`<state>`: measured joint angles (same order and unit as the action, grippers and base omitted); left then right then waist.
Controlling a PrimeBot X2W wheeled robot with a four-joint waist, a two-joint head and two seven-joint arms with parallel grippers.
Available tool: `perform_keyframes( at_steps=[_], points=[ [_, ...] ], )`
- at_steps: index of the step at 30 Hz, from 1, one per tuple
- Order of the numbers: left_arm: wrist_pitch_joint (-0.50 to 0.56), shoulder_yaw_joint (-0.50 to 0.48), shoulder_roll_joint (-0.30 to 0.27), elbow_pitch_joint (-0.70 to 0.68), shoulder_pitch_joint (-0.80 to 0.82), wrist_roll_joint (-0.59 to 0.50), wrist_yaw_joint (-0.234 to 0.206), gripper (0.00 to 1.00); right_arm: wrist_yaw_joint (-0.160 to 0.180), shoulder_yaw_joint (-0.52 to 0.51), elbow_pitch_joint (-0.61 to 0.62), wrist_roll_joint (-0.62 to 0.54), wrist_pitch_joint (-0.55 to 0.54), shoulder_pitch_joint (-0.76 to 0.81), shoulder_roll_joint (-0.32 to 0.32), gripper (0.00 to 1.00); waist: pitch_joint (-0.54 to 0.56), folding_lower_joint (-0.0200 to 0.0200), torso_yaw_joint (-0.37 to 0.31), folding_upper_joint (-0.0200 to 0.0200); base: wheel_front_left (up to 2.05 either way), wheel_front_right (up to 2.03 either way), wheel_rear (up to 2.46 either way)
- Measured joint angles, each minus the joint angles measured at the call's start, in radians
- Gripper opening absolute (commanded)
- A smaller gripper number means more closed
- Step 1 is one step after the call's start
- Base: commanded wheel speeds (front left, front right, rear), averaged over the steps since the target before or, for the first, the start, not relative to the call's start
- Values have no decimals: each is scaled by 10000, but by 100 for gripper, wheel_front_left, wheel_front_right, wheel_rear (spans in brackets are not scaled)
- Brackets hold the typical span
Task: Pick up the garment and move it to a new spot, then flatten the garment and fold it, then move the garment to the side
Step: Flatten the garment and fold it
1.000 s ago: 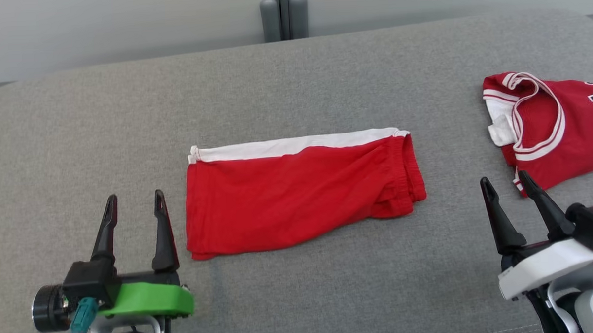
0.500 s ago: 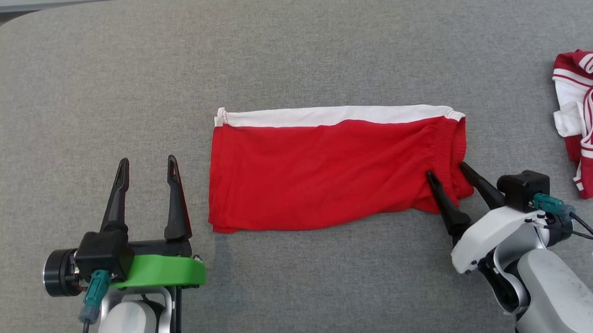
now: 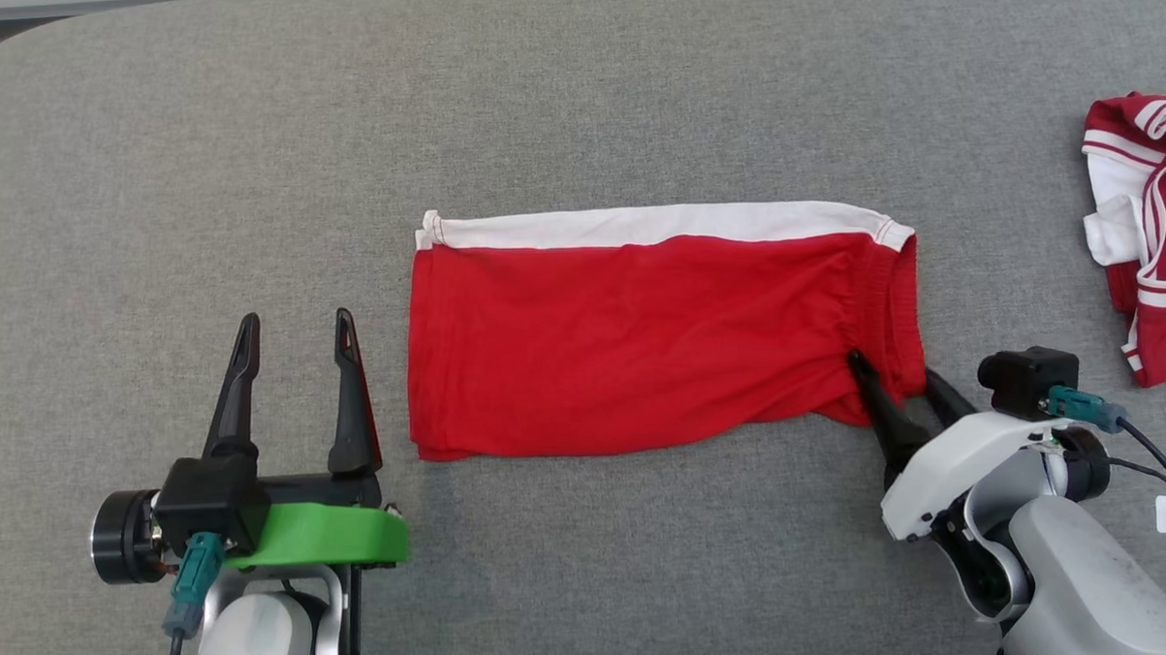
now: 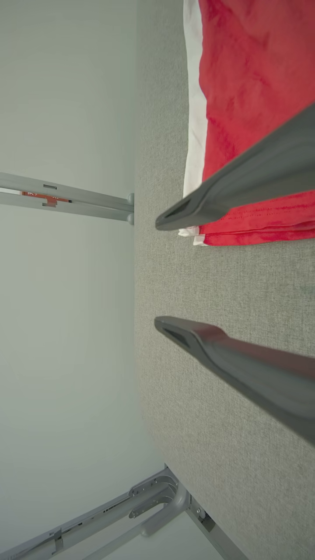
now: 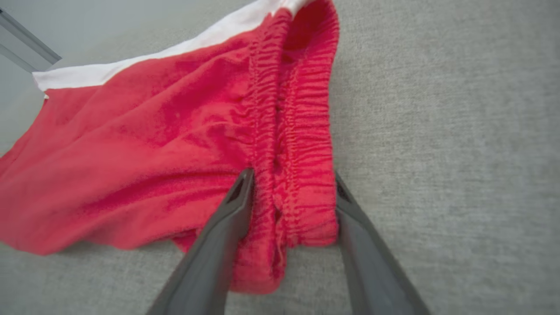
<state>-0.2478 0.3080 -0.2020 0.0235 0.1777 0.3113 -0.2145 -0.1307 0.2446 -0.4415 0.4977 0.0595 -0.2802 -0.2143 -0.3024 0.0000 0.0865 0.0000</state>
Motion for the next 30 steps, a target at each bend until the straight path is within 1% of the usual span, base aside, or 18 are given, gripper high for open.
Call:
perform_keyframes(
  at_steps=[4, 6, 12, 15, 18, 21, 24, 28, 30],
  points=[
    [-8, -13, -13, 0, -1, 0, -29, 100, -6, 320, 148, 608, -33, -25, -169, 0, 56, 0, -71, 0, 0, 0, 0],
    [-12, -31, -35, 2, -10, 2, -67, 100, -13, 330, 311, 771, 176, 88, -370, 0, 94, 0, -117, 0, 0, 0, 0],
    [-12, -48, -94, -19, -82, 2, -159, 100, -10, -291, 696, 1158, 746, 948, -1179, 0, 276, 0, -263, 0, 0, 0, 0],
    [-2, -56, -123, -42, -198, 21, -188, 100, -10, -570, 1035, 1264, 784, 1347, -1534, 0, 391, 0, -352, 0, 0, 0, 0],
    [4, -77, -169, -58, -259, 44, -226, 100, -8, -556, 1647, 1438, 575, 1547, -1778, 0, 510, 0, -446, 0, 0, 0, 0],
    [19, -61, -209, -81, -293, 48, -232, 100, -6, -332, 2433, 1557, 132, 1544, -1994, 0, 623, 0, -536, 0, 0, 0, 0],
    [46, -35, -221, -90, -296, 54, -232, 100, -2, 169, 3271, 1565, -408, 1407, -2059, 0, 726, 0, -568, 0, 0, 0, 0],
    [88, 59, -215, -75, -290, 88, -228, 100, 0, 991, 4036, 1615, -1154, 909, -1845, 0, 783, 0, -462, 0, 0, 0, 0],
    [88, 88, -217, -71, -285, 88, -230, 100, 0, 1582, 4197, 1743, -1563, 564, -1538, 0, 795, 0, -351, 0, 0, 0, 0]
  ],
)
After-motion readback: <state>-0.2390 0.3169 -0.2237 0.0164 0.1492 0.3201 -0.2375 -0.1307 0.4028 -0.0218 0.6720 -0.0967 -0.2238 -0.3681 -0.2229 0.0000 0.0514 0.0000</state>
